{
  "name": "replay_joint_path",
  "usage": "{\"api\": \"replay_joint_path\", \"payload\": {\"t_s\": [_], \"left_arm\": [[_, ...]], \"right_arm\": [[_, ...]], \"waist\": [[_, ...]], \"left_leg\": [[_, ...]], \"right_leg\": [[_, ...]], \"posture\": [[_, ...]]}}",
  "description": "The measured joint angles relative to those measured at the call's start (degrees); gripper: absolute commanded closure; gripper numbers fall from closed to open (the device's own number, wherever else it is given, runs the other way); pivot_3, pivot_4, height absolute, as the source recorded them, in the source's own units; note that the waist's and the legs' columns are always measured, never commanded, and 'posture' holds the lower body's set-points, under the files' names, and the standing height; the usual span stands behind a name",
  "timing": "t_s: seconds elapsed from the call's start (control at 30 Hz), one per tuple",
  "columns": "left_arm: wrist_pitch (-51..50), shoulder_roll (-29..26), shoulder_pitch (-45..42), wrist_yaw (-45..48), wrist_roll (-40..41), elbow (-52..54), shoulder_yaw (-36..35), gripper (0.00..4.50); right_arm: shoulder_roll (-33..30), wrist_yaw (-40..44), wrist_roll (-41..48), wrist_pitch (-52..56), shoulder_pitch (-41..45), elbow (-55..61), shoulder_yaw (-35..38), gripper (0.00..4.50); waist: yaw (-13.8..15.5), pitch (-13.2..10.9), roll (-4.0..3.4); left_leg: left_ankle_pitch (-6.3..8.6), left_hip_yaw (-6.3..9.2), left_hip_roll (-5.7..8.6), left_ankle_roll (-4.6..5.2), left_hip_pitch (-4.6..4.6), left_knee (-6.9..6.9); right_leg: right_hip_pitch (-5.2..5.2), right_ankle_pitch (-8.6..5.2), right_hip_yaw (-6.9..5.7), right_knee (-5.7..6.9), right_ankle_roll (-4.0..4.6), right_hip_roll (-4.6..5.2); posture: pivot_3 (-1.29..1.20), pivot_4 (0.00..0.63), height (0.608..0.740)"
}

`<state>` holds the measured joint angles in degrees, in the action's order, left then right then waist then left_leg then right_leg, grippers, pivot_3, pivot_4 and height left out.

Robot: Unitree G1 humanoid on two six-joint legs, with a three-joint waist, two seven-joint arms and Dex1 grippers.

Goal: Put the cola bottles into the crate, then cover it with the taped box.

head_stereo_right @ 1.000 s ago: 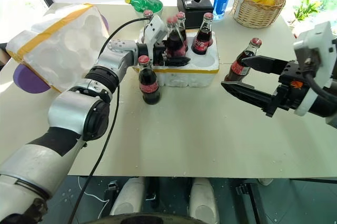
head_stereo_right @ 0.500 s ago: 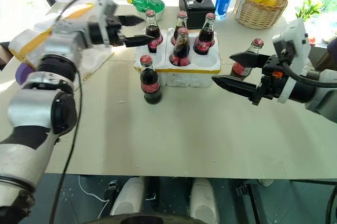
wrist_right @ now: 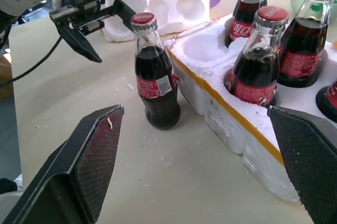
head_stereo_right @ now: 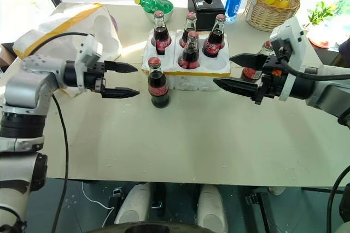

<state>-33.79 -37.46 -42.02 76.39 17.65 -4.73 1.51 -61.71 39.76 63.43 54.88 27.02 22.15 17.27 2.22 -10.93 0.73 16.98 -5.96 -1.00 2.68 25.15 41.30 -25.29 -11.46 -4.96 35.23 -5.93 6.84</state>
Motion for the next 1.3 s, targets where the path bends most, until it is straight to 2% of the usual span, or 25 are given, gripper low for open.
{"api": "replay_joint_path", "payload": {"t_s": [0.2, 0.33, 0.53, 0.63, 0.7, 0.77, 0.93, 1.0, 1.1, 1.2, 1.3], "left_arm": [[1.99, 4.43, 0.8, -5.56, -1.21, -1.1, 3.82, 0.03], [4.76, 9.02, -0.67, -9.02, -2.65, -7.82, 5.1, 0.03], [9.29, 12.4, -3.34, -10.62, -4.51, -15.78, 6.65, 0.03], [9.76, 14.2, -3.86, -11.42, -4.38, -18.13, 6.47, 0.78], [9.53, 14.66, -3.86, -11.43, -3.73, -18.15, 6.21, 1.72], [7.27, 13.95, -3.75, -10.64, -2.24, -17.48, 5.85, 1.69], [-5.11, 7.48, -3.82, -4.56, 6.81, -10.07, 2.8, 1.69], [-9.59, 5.47, -6.02, -3.59, 9.97, -9.71, 0.56, 1.69], [-10.98, 5.26, -12.11, -4.98, 11.77, -13.79, -2.82, 1.69], [-4.16, 7.35, -21.64, -9.8, 9.38, -25.42, -4.78, 1.69], [4.05, 9.65, -27.58, -12.11, 6.47, -36.13, -5.19, 1.69]], "right_arm": [[0.33, -1.02, 0.43, 1.35, -1.26, 0.35, 1.27, 0.0], [0.94, -2.19, 0.85, 1.75, -2.04, 1.22, 2.41, 0.0], [1.36, -3.22, 1.4, 2.12, -3.24, 2.38, 4.04, 0.0], [1.56, -3.57, 1.64, 2.15, -3.65, 2.53, 4.32, 0.0], [1.81, -3.93, 1.82, 2.15, -3.93, 2.87, 4.53, 0.0], [1.85, -4.05, 2.03, 2.16, -4.19, 3.03, 4.7, 0.0], [1.92, -4.05, 2.01, 2.14, -5.02, 3.07, 5.06, 0.0], [2.05, -4.03, 1.92, 2.09, -5.76, 3.07, 5.19, 0.0], [2.26, -4.02, 1.83, 1.93, -5.99, 3.25, 5.15, 0.0], [2.72, -4.02, 1.78, 1.57, -6.12, 3.64, 5.08, 0.0], [3.12, -4.04, 1.1, 1.38, -6.18, 3.6, 5.01, 0.0]], "waist": [[-0.05, 0.01, -0.01], [0.08, 0.02, -0.03], [0.19, 0.03, -0.03], [0.21, 0.04, -0.04], [-0.02, 0.04, -0.03], [-0.1, 0.03, -0.03], [-0.41, 0.03, -0.05], [-0.24, 0.03, -0.04], [0.32, 0.02, -0.02], [0.23, 0.02, -0.01], [-0.04, 0.02, -0.01]], "left_leg": [[0.0, -0.02, 0.02, 0.0, -0.01, -0.01], [-0.01, -0.02, 0.03, -0.01, -0.02, 0.0], [-0.01, 0.01, 0.03, -0.02, -0.02, 0.0], [-0.01, 0.03, 0.04, 0.0, -0.04, 0.05], [0.0, 0.03, 0.04, 0.01, -0.03, 0.07], [-0.01, 0.03, 0.02, 0.0, -0.02, 0.04], [-0.02, 0.02, -0.05, -0.02, 0.05, -0.07], [-0.02, 0.01, -0.04, -0.03, 0.06, -0.05], [-0.02, 0.07, 0.04, -0.02, 0.11, 0.04], [0.03, 0.11, 0.12, 0.06, 0.12, 0.14], [0.05, 0.04, 0.18, 0.1, 0.11, 0.12]], "right_leg": [[-0.01, 0.01, 0.0, 0.01, -0.01, -0.02], [0.0, 0.01, -0.01, 0.01, -0.02, -0.02], [0.01, 0.02, -0.01, 0.03, -0.03, -0.01], [0.09, 0.07, -0.01, 0.03, -0.07, 0.05], [0.07, 0.08, 0.0, 0.02, -0.08, 0.06], [0.01, 0.07, 0.0, 0.04, -0.07, 0.04], [-0.1, 0.06, 0.0, 0.06, -0.07, -0.09], [-0.09, 0.06, 0.0, -0.02, -0.08, -0.08], [-0.02, 0.07, -0.01, -0.05, -0.09, -0.02], [0.09, 0.1, 0.0, -0.1, -0.15, 0.0], [0.07, 0.13, 0.02, -0.04, -0.2, -0.04]], "posture": [[0.0, 0.15, 0.74], [0.0, 0.15, 0.74], [0.0, 0.15, 0.74], [0.0, 0.15, 0.74], [0.0, 0.15, 0.74], [0.0, 0.15, 0.74], [0.0, 0.15, 0.74], [0.0, 0.15, 0.74], [0.0, 0.15, 0.74], [0.0, 0.15, 0.74], [0.0, 0.15, 0.74]]}}
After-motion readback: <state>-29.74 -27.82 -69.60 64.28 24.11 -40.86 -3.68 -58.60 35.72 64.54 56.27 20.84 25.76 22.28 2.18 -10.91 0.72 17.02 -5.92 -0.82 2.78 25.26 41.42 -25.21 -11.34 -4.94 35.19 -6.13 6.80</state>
